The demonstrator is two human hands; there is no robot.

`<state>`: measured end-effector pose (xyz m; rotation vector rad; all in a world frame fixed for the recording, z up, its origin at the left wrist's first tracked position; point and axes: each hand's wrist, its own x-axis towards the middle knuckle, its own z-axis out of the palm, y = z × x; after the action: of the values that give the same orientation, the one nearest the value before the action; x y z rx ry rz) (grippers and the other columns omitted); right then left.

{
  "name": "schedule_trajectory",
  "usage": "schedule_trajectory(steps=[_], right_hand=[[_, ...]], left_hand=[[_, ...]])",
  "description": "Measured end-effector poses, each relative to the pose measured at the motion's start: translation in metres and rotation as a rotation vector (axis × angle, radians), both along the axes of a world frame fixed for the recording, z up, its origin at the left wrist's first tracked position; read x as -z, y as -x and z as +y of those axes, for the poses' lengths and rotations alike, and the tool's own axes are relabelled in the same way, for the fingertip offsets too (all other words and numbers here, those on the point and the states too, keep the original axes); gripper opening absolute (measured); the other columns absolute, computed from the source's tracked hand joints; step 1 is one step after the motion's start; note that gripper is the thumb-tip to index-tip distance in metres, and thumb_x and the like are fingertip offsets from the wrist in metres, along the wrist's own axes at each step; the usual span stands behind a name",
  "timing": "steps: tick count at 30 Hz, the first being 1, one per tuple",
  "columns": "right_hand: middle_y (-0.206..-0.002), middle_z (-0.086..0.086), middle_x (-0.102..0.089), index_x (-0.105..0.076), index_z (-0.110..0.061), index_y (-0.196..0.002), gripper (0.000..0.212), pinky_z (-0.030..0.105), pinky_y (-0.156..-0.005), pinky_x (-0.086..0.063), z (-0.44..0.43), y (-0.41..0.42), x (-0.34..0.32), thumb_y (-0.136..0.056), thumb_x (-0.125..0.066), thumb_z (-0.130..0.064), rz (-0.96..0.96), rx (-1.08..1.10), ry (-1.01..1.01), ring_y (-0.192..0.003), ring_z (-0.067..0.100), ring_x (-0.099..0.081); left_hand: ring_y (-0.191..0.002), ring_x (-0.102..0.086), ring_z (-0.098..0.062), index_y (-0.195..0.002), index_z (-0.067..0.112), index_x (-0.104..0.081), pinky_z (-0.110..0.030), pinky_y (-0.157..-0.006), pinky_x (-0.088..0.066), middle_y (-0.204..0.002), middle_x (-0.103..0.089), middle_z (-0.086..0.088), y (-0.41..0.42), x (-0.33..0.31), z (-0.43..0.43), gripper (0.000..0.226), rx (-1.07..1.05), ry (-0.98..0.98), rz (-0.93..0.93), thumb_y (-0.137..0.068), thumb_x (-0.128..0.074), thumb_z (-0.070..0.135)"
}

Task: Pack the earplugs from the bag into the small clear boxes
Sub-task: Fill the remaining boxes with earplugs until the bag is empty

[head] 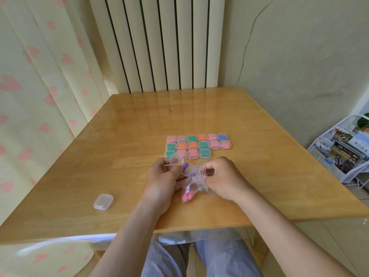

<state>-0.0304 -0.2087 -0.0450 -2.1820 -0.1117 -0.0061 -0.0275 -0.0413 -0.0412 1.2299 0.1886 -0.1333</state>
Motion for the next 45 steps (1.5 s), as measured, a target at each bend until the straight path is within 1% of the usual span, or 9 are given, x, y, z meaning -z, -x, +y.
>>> schedule_trajectory(steps=[4,8,14,22,27,32,35,39,45], right_hand=[[-0.070,-0.001,-0.073,-0.078,-0.016,-0.081,0.020,0.019,-0.049,-0.041,-0.003,0.000,0.001,-0.085,-0.067,0.000,0.004,-0.024,-0.037,-0.053,0.000,-0.054],[-0.071,-0.005,-0.073,-0.079,-0.024,-0.086,0.042,0.019,-0.043,-0.039,-0.005,0.002,-0.002,-0.080,-0.059,0.013,0.043,-0.041,-0.167,-0.051,0.001,-0.056],[-0.068,0.000,-0.073,-0.079,-0.018,-0.087,0.031,0.022,-0.043,-0.038,-0.004,0.001,0.001,-0.082,-0.066,0.011,0.038,0.005,-0.257,-0.046,0.003,-0.056],[-0.083,-0.001,-0.077,-0.079,-0.024,-0.092,0.026,0.024,-0.048,-0.047,-0.005,0.001,0.002,-0.084,-0.073,0.001,0.020,0.028,-0.263,-0.067,0.011,-0.068],[-0.083,-0.005,-0.076,-0.079,-0.020,-0.091,0.030,0.014,-0.048,-0.044,-0.005,0.001,0.001,-0.082,-0.071,0.007,0.024,0.037,-0.257,-0.062,-0.001,-0.063],[-0.078,0.006,-0.076,-0.078,-0.016,-0.084,0.019,0.029,-0.049,-0.049,-0.011,0.002,-0.003,-0.080,-0.075,0.002,0.027,0.045,-0.238,-0.055,0.006,-0.060],[-0.078,0.005,-0.076,-0.079,-0.019,-0.082,0.021,0.029,-0.053,-0.053,-0.016,0.005,-0.007,-0.078,-0.078,0.002,0.007,0.021,-0.237,-0.061,0.008,-0.063],[-0.066,0.000,-0.073,-0.076,-0.010,-0.078,0.029,0.025,-0.056,-0.054,-0.026,0.007,-0.013,-0.080,-0.062,0.015,0.006,0.043,-0.236,-0.059,0.013,-0.066],[-0.078,-0.010,-0.075,-0.076,-0.028,-0.078,0.027,0.017,-0.067,-0.050,-0.045,0.003,-0.023,-0.083,-0.073,-0.001,-0.136,0.222,-0.104,-0.067,0.003,-0.066]], left_hand=[[-0.087,-0.074,-0.031,-0.111,0.001,-0.054,-0.035,-0.063,-0.060,-0.103,-0.063,-0.028,-0.001,0.002,-0.002,0.019,-0.014,0.011,-0.027,-0.094,-0.059,-0.005],[-0.097,-0.073,-0.035,-0.108,0.001,-0.055,-0.034,-0.063,-0.060,-0.099,-0.063,-0.026,-0.003,0.001,-0.003,0.017,-0.025,-0.013,-0.045,-0.094,-0.059,-0.006],[-0.097,-0.073,-0.036,-0.111,0.002,-0.055,-0.041,-0.069,-0.060,-0.112,-0.064,-0.035,-0.002,0.000,-0.004,0.019,-0.028,-0.078,-0.030,-0.094,-0.059,-0.004],[-0.089,-0.075,-0.033,-0.112,0.003,-0.055,-0.051,-0.082,-0.060,-0.111,-0.065,-0.034,-0.002,0.001,-0.004,0.021,-0.014,-0.135,-0.039,-0.093,-0.062,-0.001],[-0.088,-0.075,-0.030,-0.112,0.004,-0.057,-0.044,-0.079,-0.061,-0.109,-0.066,-0.032,-0.001,0.000,-0.002,0.021,-0.015,-0.188,-0.052,-0.093,-0.064,0.001],[-0.083,-0.076,-0.031,-0.111,0.004,-0.058,-0.051,-0.086,-0.059,-0.107,-0.069,-0.029,-0.002,0.000,0.005,0.019,-0.032,-0.228,-0.057,-0.093,-0.063,0.001],[-0.080,-0.076,-0.029,-0.109,0.005,-0.059,-0.050,-0.087,-0.059,-0.107,-0.068,-0.031,-0.001,-0.002,0.008,0.017,-0.042,-0.256,-0.062,-0.093,-0.064,0.002],[-0.080,-0.076,-0.025,-0.109,0.005,-0.058,-0.041,-0.081,-0.061,-0.113,-0.060,-0.037,0.000,-0.005,0.011,0.018,-0.049,-0.271,-0.072,-0.093,-0.064,0.001],[-0.079,-0.076,-0.024,-0.109,0.004,-0.059,-0.045,-0.080,-0.062,-0.110,-0.064,-0.034,0.001,-0.010,0.012,0.017,-0.058,-0.262,-0.077,-0.093,-0.064,0.000]])
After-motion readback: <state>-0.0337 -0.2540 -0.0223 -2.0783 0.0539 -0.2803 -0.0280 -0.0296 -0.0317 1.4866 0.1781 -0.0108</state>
